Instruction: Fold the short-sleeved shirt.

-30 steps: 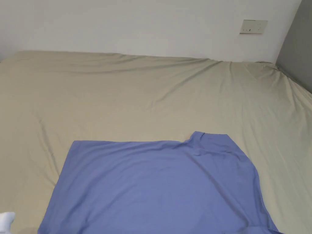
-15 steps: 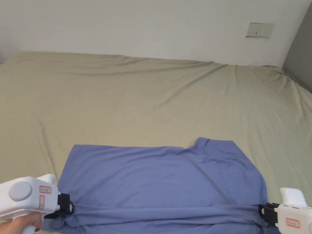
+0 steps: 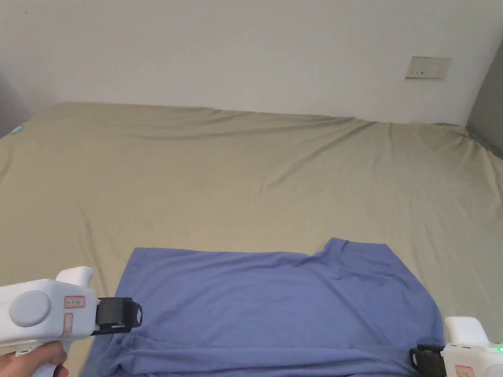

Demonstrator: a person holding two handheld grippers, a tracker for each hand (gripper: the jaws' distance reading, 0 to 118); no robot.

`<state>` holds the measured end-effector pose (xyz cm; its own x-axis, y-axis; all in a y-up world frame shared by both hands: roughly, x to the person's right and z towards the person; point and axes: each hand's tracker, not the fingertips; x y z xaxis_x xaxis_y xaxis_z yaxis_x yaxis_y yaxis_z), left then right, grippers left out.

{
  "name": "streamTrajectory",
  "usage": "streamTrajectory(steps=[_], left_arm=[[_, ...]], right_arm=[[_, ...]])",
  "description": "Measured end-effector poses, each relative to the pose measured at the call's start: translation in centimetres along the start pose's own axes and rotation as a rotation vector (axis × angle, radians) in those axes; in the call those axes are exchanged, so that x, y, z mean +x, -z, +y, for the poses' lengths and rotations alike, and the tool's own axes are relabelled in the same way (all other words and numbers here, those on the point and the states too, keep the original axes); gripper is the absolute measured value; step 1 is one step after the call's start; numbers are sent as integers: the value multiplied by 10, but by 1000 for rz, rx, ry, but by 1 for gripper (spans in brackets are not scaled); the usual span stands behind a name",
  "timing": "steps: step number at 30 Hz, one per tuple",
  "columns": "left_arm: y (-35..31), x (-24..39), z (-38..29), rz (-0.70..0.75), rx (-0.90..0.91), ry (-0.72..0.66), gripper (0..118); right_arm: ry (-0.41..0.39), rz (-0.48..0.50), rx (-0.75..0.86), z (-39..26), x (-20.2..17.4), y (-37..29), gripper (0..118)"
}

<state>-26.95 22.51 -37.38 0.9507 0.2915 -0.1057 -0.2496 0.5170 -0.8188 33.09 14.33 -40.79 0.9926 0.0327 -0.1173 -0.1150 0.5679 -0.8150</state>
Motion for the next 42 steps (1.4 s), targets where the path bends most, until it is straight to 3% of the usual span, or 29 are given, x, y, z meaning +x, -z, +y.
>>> streamTrajectory(steps=[1, 4, 9, 14, 19, 21, 24, 26, 27, 29, 30, 37, 40, 42], left_arm=[[-16, -1, -1, -9, 34, 0, 100], [-56, 5, -18, 18, 125, 55, 107], [-67, 4, -51, 84, 115, 118, 114], [6, -9, -75, 131, -82, 137, 114], [84, -9, -78, 222, -167, 230, 110], [98, -11, -76, 209, -212, 209, 111], [78, -15, -68, 206, -127, 91, 101], [63, -12, -71, 171, -83, 173, 66], [60, -10, -72, 139, -80, 194, 35], [60, 0, -78, 104, -88, 217, 11], [64, 8, -80, 189, -86, 243, 11], [66, -3, -69, 147, -117, 177, 10], [72, -2, -69, 150, -126, 173, 10], [74, -1, -69, 158, -127, 170, 10]], right_arm=[[2, -12, 80, -3, -2, -17, 93], [-10, 20, 347, -21, -9, -79, 98], [41, 57, 391, -60, -12, -145, 98], [79, 77, 398, -97, -17, -172, 98], [22, 29, 357, -111, -20, -178, 98], [2, 17, 333, -110, -18, -176, 98], [-21, -4, 308, -107, -13, -170, 98], [-17, -1, 293, -102, -7, -159, 98], [-15, 3, 270, -98, -5, -151, 98], [-21, 0, 224, -88, -3, -132, 98], [-26, -5, 199, -83, -2, -120, 98], [2, -9, 28, -51, 0, -29, 98], [58, 4, -50, -43, 1, 8, 97], [7, -12, -93, -52, -6, 22, 97]])
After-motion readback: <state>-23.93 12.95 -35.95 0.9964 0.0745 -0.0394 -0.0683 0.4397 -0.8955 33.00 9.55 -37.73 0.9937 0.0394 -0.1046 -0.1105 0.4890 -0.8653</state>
